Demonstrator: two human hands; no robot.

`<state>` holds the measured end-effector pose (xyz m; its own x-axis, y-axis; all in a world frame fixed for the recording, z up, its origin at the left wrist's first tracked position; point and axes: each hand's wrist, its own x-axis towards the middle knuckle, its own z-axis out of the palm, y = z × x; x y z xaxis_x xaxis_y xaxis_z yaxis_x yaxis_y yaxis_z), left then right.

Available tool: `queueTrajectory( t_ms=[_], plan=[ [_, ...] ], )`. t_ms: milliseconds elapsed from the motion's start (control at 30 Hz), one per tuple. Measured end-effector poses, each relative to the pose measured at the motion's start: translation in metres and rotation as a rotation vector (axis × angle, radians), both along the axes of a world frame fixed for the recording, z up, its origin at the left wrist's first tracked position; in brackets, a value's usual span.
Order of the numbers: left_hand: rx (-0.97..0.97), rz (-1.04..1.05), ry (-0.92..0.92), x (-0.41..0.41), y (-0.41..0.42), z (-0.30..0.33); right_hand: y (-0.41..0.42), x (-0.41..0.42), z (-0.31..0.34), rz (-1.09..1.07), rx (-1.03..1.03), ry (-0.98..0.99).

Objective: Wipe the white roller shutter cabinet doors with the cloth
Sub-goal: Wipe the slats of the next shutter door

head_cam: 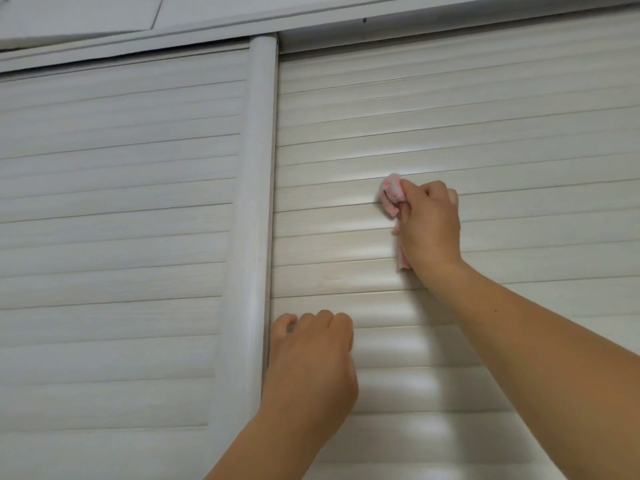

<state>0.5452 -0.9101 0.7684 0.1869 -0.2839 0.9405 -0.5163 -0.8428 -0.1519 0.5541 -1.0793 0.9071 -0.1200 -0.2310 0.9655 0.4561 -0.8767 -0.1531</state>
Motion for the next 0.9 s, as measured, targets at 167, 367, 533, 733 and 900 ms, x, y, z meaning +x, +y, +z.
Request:
queueTrajectory(
  t_ms=[167,367,533,733,900],
  plan=[
    [-0.013,-0.034,-0.232,0.008,0.001,-0.006,0.03,0.019,0.013,0.032,-0.033,0.021],
    [0.013,0.038,-0.271,0.005,0.006,-0.011,0.071,0.024,0.001,0.144,-0.378,0.043],
    [-0.012,0.039,-0.247,0.004,0.017,-0.019,0.068,0.022,-0.015,0.071,-0.728,0.128],
    [-0.004,0.026,-0.24,0.001,0.018,-0.033,0.052,0.011,-0.05,-0.004,-0.896,0.223],
    [0.007,0.007,-0.195,-0.006,0.014,-0.044,0.033,0.0,-0.091,0.081,-0.91,0.249]
  ],
)
